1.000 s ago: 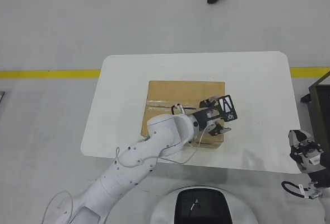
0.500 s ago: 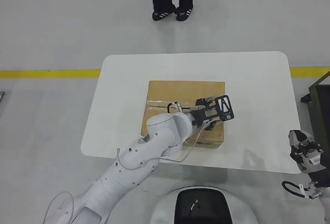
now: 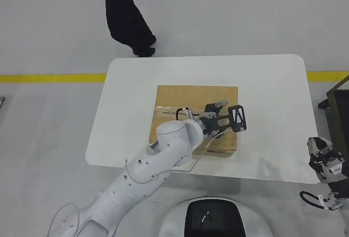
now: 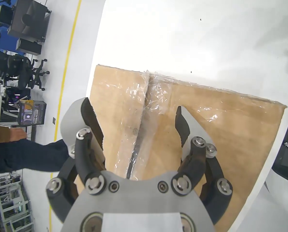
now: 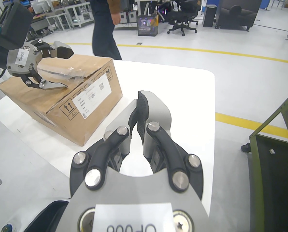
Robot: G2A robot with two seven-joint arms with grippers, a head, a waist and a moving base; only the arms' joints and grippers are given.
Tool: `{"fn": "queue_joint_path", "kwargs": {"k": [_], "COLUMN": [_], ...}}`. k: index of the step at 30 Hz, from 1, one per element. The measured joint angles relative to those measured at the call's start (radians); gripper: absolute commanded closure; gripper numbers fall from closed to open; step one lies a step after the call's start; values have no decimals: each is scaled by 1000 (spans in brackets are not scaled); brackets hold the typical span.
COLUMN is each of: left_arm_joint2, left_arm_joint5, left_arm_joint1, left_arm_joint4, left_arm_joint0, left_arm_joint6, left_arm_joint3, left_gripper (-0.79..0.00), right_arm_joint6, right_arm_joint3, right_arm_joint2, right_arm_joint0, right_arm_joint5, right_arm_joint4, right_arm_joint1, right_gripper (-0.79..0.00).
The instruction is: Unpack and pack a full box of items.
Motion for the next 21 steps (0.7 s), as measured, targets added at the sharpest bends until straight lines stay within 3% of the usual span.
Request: {"fn": "queue_joint_path", "kwargs": {"k": [4,6,8,11,18,20,21], "left_arm_joint2": [7,6,3,-1,-11,-16,-17], "left_arm_joint5": [-16,-14,-4,-5,-11,-12,-15], "left_arm_joint1": [-5,-8,-11,-15,-21,-22,-22], "left_arm_joint4": [35,48,56,74,132,141,149], "left_arm_joint0": [3,5,8,7,9,13,13], "left_arm_joint6": [5,4,-1,0,11,16,16], "left_arm_joint3": [-1,0,-1,1,19,20,18], "left_gripper": [-646,-517,-499,-379,-305,-252,-179], "right_arm_joint6": [0,-2,-4,-4,-5,-4,-3], "right_arm_joint3": [-1,-2,-4,-7,-10,-10,-10], "right_arm_joint2": [4,6,10,14,15,15,15], "right_arm_joint0": [-4,-7,-10,-12,-11,-11,-11], "right_arm_joint5": [0,1,2,2,1,0,-1], "right_arm_joint4": [1,2,4,6,5,5,5], "right_arm_joint1": [-1,-2,-3,-4,-6,-7,-7], "right_gripper": [0,0,0,0,0,0,0]}}
